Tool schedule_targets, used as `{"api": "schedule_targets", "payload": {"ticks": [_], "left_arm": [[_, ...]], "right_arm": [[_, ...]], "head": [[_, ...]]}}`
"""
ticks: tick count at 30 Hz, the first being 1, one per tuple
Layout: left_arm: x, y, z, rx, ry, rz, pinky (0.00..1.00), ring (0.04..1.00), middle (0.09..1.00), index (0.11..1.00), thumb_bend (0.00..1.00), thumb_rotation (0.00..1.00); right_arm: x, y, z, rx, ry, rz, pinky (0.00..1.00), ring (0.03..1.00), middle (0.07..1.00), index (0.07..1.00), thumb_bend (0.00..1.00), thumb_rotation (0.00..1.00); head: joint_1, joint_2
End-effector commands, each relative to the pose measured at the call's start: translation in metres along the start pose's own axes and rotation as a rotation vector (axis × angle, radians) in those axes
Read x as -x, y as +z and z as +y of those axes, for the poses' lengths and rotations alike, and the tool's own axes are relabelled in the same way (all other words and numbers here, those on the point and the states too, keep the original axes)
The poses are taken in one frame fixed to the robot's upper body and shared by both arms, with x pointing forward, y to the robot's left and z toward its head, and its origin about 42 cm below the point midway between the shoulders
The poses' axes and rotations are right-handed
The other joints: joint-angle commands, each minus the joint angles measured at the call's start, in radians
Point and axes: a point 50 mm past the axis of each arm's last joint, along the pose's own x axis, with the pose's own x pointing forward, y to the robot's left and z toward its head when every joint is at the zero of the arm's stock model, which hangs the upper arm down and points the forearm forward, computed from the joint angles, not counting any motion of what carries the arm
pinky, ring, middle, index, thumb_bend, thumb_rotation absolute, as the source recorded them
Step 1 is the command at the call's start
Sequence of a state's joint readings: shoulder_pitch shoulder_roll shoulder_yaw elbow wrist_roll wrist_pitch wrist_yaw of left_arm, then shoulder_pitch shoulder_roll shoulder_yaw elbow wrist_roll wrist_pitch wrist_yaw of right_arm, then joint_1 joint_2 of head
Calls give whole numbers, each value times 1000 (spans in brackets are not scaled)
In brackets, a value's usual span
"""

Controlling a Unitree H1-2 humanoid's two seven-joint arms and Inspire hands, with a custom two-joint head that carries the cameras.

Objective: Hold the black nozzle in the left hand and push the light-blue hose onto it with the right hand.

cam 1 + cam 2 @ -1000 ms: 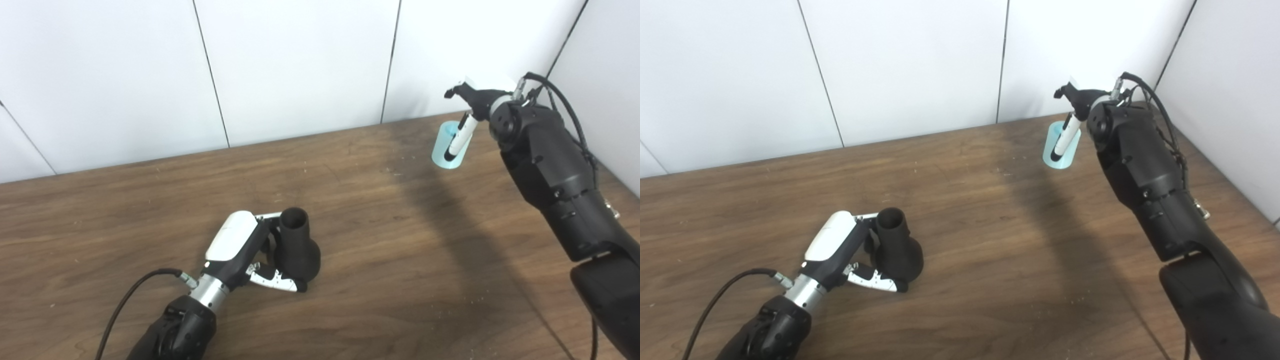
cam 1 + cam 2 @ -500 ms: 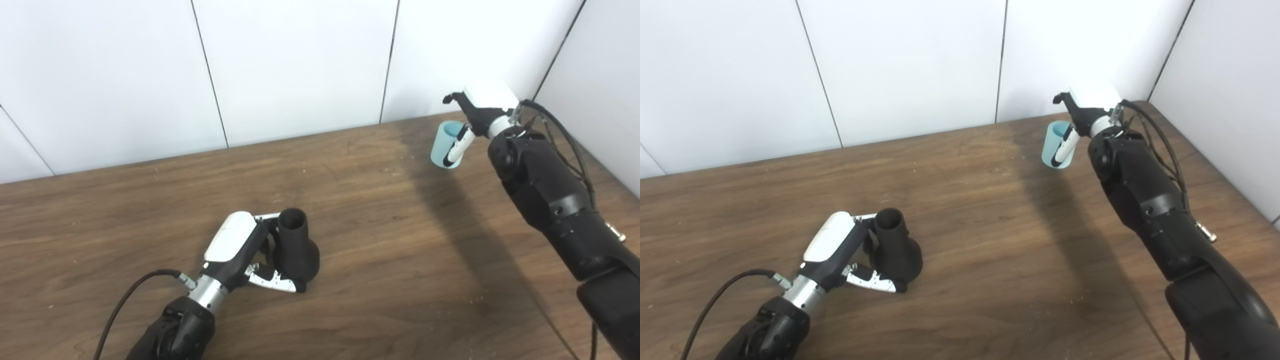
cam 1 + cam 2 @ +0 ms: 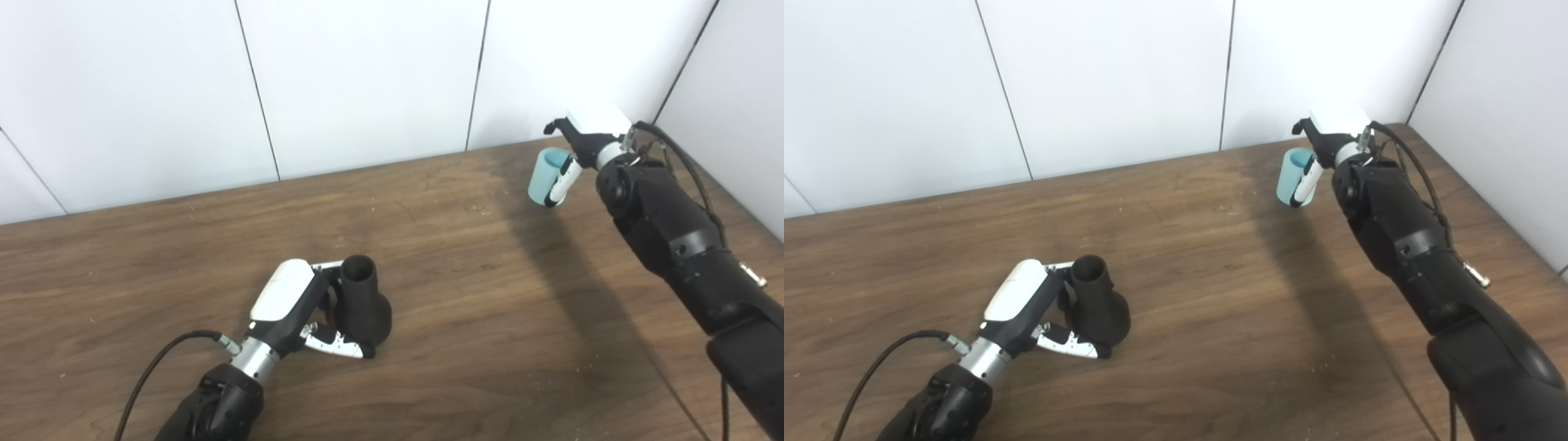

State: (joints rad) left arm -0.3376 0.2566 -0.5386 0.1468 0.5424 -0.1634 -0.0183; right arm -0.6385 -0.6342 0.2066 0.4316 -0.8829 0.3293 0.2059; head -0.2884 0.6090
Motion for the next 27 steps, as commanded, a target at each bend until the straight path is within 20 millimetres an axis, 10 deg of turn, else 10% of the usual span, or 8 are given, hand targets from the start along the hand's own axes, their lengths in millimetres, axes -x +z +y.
{"api": "schedule_targets", "payload": {"ticks": [1, 21, 27], "left_arm": [[43, -26, -56, -4, -286, 180, 527, 443, 459, 496, 527, 0], [42, -24, -55, -9, -288, 179, 516, 440, 459, 496, 527, 0], [41, -23, -53, -12, -287, 180, 527, 443, 460, 496, 527, 0]], "right_arm": [[-7, -1, -46, -4, -113, -16, 600, 829, 867, 794, 1000, 150], [-9, 10, -44, 87, -77, -63, 446, 600, 677, 671, 994, 121], [-11, 7, -43, 104, -84, -114, 278, 371, 485, 599, 592, 3]], "head": [[1, 2], [8, 8], [13, 12]]}}
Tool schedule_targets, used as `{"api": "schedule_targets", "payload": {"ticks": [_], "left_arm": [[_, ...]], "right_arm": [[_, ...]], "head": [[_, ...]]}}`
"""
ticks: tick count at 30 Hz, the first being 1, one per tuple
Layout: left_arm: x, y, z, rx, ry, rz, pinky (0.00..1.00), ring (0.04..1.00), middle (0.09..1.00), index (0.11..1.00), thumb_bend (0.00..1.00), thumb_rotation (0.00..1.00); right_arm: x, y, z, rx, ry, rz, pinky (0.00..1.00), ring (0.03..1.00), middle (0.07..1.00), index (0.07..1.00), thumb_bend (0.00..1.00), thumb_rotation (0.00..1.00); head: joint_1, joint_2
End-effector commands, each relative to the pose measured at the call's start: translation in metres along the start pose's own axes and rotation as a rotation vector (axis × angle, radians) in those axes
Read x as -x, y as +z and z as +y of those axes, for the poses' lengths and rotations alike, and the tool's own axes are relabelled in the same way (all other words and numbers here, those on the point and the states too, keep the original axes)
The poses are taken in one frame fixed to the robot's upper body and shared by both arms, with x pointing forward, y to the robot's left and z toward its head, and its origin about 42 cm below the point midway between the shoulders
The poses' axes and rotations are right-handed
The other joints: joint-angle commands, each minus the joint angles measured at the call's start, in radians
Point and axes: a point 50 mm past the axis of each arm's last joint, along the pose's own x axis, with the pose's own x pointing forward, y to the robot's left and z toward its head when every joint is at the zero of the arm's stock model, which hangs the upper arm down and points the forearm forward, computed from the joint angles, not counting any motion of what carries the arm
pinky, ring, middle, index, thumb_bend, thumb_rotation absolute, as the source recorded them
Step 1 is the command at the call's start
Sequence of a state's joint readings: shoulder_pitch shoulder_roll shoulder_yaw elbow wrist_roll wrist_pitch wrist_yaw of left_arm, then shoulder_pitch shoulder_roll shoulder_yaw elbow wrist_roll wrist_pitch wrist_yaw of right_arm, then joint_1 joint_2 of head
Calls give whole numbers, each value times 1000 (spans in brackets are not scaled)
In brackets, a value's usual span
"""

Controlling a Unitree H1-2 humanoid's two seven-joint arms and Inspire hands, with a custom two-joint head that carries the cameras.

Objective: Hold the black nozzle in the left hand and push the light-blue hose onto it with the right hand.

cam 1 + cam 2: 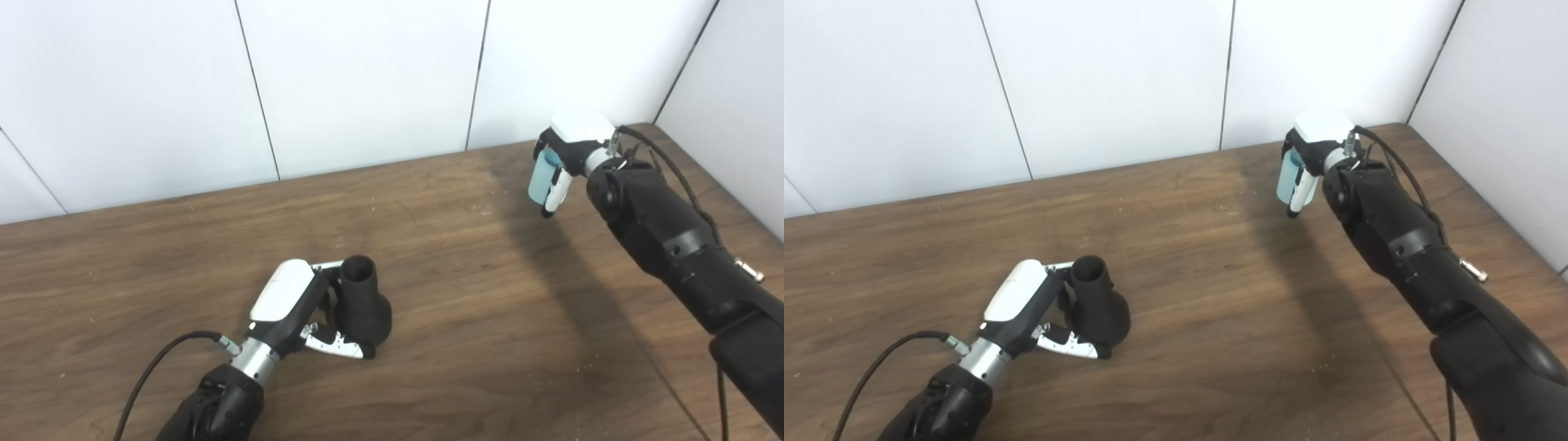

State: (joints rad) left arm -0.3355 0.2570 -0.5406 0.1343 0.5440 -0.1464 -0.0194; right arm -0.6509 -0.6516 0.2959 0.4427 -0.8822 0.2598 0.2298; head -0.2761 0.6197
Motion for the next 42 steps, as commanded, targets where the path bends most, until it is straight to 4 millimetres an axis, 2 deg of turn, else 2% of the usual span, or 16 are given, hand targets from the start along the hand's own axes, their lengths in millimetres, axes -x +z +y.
{"api": "schedule_targets", "payload": {"ticks": [1, 6, 8, 9, 17, 19, 21, 23, 26, 29, 32, 36, 42], "left_arm": [[41, -25, -54, -12, -289, 173, 532, 445, 460, 496, 527, 0], [40, -25, -55, -12, -290, 175, 539, 449, 461, 495, 527, 0], [40, -25, -55, -12, -290, 175, 543, 452, 462, 495, 527, 0], [40, -24, -55, -12, -290, 175, 544, 452, 462, 494, 527, 0], [40, -24, -56, -14, -291, 178, 542, 451, 462, 495, 527, 0], [40, -25, -56, -15, -292, 179, 533, 444, 460, 495, 527, 0], [40, -25, -56, -15, -292, 179, 531, 443, 459, 496, 527, 0], [39, -24, -56, -15, -292, 179, 547, 454, 462, 494, 527, 0], [38, -23, -56, -13, -293, 179, 561, 463, 466, 493, 527, 0], [38, -21, -57, -12, -293, 179, 564, 464, 466, 492, 527, 0], [36, -20, -57, -11, -294, 179, 565, 467, 468, 491, 527, 0], [32, -16, -57, -8, -294, 176, 547, 464, 470, 490, 527, 0], [27, -8, -61, -3, -290, 172, 485, 433, 455, 499, 526, 0]], "right_arm": [[-8, -12, -50, 35, -136, -10, 250, 337, 479, 534, 556, 1], [-11, -16, -50, 83, -135, -19, 166, 252, 471, 485, 533, 0], [-12, -18, -51, 89, -143, -24, 162, 247, 471, 483, 533, 0], [-12, -18, -51, 84, -151, -29, 180, 259, 441, 491, 530, 0], [-6, -15, -59, 34, -216, -73, 155, 237, 470, 482, 532, 0], [-5, -13, -61, 31, -221, -82, 164, 245, 471, 482, 532, 0], [-3, -10, -65, 38, -220, -94, 188, 268, 415, 501, 526, 0], [0, -5, -70, 49, -215, -108, 260, 328, 418, 512, 526, 0], [7, 4, -81, 59, -209, -136, 335, 395, 462, 513, 521, 0], [14, 12, -90, 63, -208, -157, 362, 414, 480, 502, 521, 0], [23, 24, -103, 70, -225, -196, 373, 419, 490, 497, 520, 0], [46, 54, -127, 80, -282, -326, 369, 417, 496, 494, 520, 0], [72, 82, -147, 101, -328, -476, 340, 403, 493, 503, 518, 0]], "head": [[1, 2], [3, 3], [5, 5], [5, 5], [9, 6], [9, 6], [9, 7], [9, 7], [9, 8], [11, 10], [16, 13], [43, 22], [99, 20]]}}
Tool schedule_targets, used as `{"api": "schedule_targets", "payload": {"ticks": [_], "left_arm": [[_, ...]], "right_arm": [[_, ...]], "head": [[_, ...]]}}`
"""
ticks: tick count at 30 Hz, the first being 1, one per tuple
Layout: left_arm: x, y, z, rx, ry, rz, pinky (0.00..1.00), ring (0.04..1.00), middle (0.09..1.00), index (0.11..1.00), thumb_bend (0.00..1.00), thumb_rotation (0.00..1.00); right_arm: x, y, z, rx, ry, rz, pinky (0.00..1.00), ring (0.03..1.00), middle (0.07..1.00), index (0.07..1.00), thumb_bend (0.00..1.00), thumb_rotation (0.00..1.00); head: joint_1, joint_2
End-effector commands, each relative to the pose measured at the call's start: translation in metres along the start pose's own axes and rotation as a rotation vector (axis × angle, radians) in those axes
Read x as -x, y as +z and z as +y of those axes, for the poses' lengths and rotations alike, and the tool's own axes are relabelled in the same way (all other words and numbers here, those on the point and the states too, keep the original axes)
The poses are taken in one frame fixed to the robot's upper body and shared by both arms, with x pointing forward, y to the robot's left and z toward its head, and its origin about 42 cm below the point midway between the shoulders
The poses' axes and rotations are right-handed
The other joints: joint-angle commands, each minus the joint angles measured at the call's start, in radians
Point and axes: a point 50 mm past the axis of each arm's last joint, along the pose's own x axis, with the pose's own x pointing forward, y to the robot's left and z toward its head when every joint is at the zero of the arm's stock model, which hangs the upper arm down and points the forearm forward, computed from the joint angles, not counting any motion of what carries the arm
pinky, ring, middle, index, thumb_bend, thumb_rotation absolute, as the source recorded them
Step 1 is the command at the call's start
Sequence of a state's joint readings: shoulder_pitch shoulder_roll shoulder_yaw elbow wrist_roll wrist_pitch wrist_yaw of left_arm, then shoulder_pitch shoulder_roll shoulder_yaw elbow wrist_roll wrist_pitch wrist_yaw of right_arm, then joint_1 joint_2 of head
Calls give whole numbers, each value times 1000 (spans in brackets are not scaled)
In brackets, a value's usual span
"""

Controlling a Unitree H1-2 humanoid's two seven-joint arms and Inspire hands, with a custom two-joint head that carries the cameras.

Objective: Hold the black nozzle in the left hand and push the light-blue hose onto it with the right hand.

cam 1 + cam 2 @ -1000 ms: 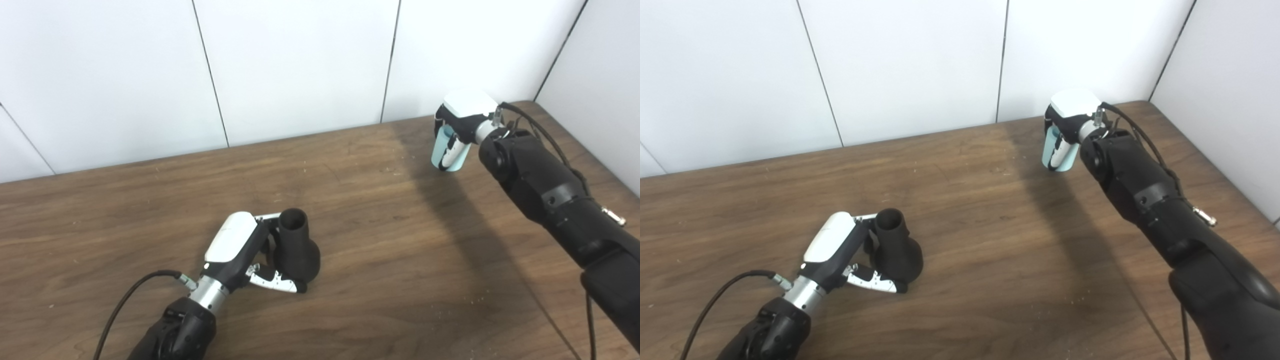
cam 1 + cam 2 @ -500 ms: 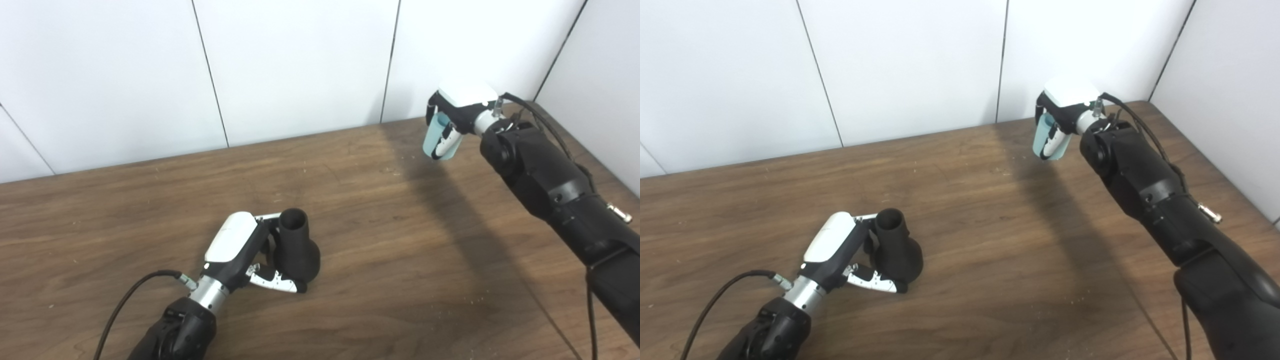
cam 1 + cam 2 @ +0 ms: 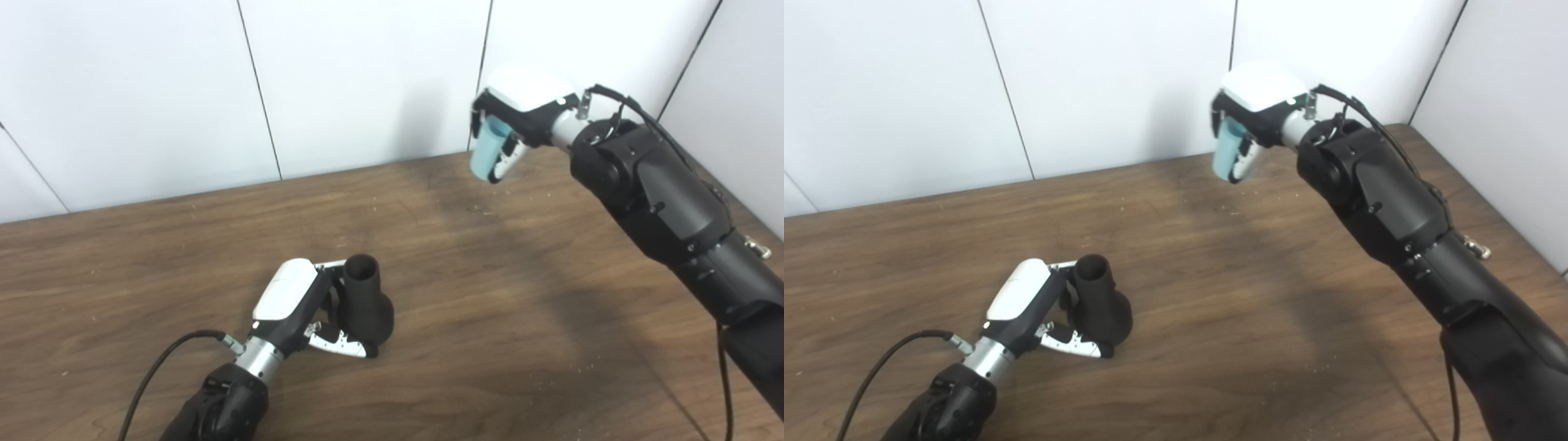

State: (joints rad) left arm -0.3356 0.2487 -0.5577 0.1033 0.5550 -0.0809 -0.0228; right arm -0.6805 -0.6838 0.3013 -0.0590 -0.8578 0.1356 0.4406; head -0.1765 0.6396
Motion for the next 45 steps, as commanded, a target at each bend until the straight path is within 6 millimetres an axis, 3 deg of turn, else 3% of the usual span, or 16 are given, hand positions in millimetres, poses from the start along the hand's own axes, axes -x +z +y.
{"api": "schedule_targets", "payload": {"ticks": [1, 6, 12, 21, 40, 45], "left_arm": [[29, -14, -60, -1, -289, 144, 481, 432, 454, 499, 526, 0], [26, -6, -61, -3, -284, 147, 520, 457, 462, 495, 527, 0], [19, 1, -63, 0, -281, 151, 488, 452, 474, 487, 527, 0], [13, 8, -65, 17, -288, 155, 487, 464, 487, 475, 527, 0], [8, 15, -74, 7, -309, 154, 455, 456, 479, 483, 527, 0], [9, 13, -74, 7, -313, 154, 431, 432, 471, 487, 527, 0]], "right_arm": [[1, 4, -55, 44, -134, -59, 339, 403, 492, 503, 518, 0], [8, 25, -73, 40, -152, -174, 341, 407, 486, 505, 518, 0], [12, 43, -85, 8, -171, -304, 339, 402, 487, 505, 517, 0], [16, 59, -95, -11, -194, -407, 314, 389, 488, 513, 516, 0], [26, 104, -114, -38, -149, -569, 279, 367, 455, 542, 511, 0], [26, 115, -115, -34, -150, -606, 300, 375, 482, 535, 512, 0]], "head": [[13, 5], [47, 18], [95, 40], [155, 57], [164, 60], [163, 60]]}}
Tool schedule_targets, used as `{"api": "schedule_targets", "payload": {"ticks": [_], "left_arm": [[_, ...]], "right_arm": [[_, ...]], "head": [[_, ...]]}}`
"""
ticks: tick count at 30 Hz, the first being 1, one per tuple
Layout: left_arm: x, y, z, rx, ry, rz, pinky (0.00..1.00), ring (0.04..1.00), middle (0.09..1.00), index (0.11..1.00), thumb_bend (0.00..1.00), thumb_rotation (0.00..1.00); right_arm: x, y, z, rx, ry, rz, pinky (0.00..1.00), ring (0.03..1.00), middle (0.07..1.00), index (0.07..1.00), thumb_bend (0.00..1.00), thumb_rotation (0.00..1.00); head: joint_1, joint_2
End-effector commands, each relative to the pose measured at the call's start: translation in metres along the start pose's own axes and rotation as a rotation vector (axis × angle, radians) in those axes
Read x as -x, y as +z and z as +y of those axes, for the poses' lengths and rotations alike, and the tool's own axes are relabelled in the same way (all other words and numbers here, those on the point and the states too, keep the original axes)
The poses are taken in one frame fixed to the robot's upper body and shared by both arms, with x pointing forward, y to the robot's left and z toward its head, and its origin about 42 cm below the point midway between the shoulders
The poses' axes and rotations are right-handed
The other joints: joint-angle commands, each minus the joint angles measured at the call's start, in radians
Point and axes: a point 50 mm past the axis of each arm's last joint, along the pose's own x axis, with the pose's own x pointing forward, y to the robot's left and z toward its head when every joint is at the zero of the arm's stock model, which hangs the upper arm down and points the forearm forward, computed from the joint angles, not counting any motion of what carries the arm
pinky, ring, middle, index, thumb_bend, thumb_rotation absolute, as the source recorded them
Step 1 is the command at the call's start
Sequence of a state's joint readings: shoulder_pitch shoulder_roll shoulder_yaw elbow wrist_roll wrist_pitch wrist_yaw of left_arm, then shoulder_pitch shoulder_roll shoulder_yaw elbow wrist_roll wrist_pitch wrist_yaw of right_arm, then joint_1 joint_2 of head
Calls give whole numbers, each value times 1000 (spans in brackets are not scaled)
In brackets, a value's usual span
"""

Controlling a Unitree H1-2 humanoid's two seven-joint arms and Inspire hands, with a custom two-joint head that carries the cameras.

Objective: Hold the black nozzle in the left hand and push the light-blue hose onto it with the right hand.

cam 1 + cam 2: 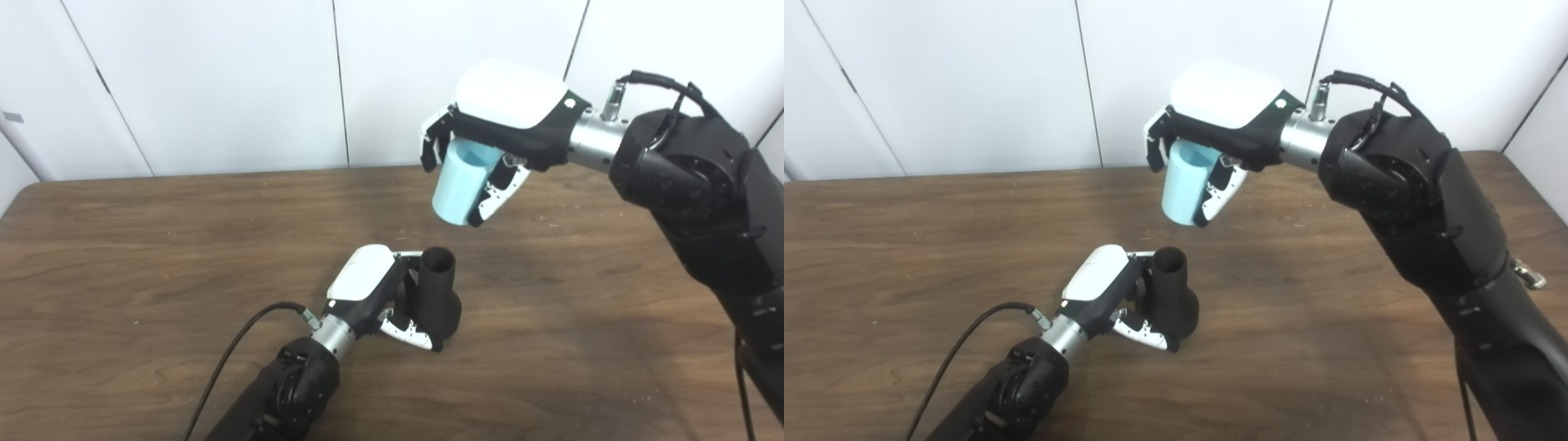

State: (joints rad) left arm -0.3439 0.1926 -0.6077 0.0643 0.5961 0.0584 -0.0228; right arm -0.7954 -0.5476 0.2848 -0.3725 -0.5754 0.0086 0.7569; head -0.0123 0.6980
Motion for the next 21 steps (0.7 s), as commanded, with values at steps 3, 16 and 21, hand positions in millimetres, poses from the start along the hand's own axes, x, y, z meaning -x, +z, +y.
{"api": "schedule_targets", "payload": {"ticks": [3, 16, 21], "left_arm": [[23, -11, -63, -3, -310, 106, 427, 419, 460, 493, 527, 0], [23, -12, -63, -9, -310, 102, 429, 413, 446, 500, 526, 0], [23, -11, -62, -10, -308, 101, 437, 429, 459, 495, 527, 0]], "right_arm": [[-5, 19, -37, 79, -83, -63, 281, 369, 487, 536, 511, 0], [-8, 37, -32, 114, 16, -115, 230, 345, 438, 533, 510, 0], [-8, 38, -27, 126, 46, -110, 256, 351, 458, 541, 509, 0]], "head": [[-1, 3], [-5, 7], [-5, 9]]}}
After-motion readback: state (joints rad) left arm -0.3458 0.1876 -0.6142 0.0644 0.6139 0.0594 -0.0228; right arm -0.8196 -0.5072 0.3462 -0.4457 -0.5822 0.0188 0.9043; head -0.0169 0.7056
